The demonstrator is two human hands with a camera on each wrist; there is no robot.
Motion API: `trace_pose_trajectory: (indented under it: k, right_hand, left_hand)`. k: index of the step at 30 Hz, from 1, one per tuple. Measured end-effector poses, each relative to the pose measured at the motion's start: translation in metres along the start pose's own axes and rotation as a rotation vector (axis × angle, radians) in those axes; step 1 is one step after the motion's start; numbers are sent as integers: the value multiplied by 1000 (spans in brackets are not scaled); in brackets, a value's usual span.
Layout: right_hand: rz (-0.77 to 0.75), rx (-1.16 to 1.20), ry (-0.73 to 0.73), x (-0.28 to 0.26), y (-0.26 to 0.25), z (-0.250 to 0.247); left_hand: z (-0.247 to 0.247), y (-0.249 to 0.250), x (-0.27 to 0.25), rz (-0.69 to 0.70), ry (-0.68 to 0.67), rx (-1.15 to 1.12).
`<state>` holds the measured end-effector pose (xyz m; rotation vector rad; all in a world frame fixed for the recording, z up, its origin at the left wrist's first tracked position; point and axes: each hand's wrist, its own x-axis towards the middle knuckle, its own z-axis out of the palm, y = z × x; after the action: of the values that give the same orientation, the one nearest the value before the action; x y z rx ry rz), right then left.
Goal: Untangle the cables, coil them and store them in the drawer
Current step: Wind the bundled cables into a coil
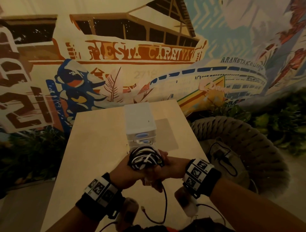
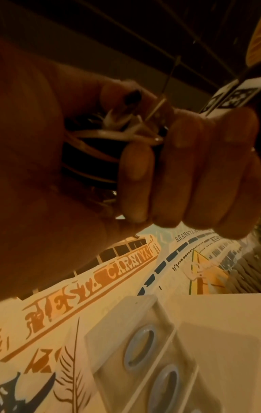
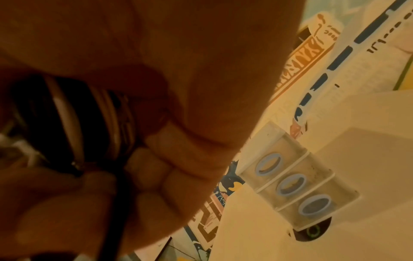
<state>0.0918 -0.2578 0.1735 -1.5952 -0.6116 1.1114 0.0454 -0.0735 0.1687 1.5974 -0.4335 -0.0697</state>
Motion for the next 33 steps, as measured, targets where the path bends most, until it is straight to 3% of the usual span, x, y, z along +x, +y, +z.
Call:
trace_pose_trajectory:
  k: [3,10,14,16,22,25,29,33]
  right_hand:
    - [37,20,24,5,0,-2]
    - [132,-170,-22,7,12,-9]
    - [221,-227,67,2,19,-18]
    - [263,-141,124,0,22,-21]
    - [249,69,177,2,19,-18]
    - [247,118,196,3,19,-16]
    - [288,-43,218,2,22,-16]
    - [403,94,74,0,25,-19]
  left_hand:
    - [-6,-5,4,-32,68,45]
    - [-12,17,6,-10,-18,272]
    - [-31,18,1,-151,-23,470]
    - [-37,15,0,-215,-33,574]
    - [-21,-8,7,-155,-243,1115]
    - [-17,-20,7,-160,-238,1137]
    - [-11,-17,6,-219,-296,1156]
    - [-3,-13,5,-292,-418,1305]
